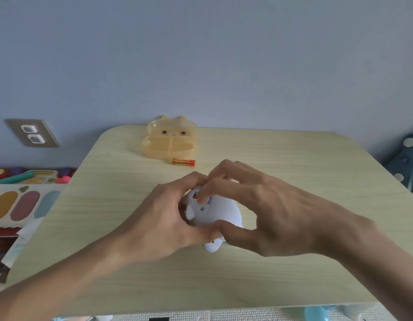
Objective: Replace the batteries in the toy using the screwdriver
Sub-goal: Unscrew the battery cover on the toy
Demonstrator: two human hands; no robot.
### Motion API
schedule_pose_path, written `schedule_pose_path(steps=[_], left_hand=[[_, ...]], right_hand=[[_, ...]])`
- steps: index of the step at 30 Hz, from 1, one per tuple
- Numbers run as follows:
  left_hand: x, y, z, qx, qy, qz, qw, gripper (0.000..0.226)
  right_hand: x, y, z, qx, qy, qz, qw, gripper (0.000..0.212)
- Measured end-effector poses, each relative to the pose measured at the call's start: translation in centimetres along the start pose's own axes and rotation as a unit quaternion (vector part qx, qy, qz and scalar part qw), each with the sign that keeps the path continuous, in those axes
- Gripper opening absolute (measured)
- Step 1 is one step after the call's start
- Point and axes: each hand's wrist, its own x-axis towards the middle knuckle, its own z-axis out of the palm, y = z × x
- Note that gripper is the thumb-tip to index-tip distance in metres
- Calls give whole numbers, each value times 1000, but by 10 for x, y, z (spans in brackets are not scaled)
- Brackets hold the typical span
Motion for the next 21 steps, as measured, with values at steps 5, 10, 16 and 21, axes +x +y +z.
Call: schedule_pose_path(steps=[5,10,16,21], left_hand=[[2,0,1,-9,-4,2,1000,46],[4,6,1,4,-12,17,1000,51],[2,7,-1,-14,-25,4,1000,48],[4,5,-3,-10,-39,-6,999,48]], right_hand=[[7,-10,-7,-65,-31,12,997,43],[11,-16,-13,-86,-63,21,994,41],[13,-13,-11,-66,-69,19,995,38],[8,-12,-15,-39,-65,19,997,42]])
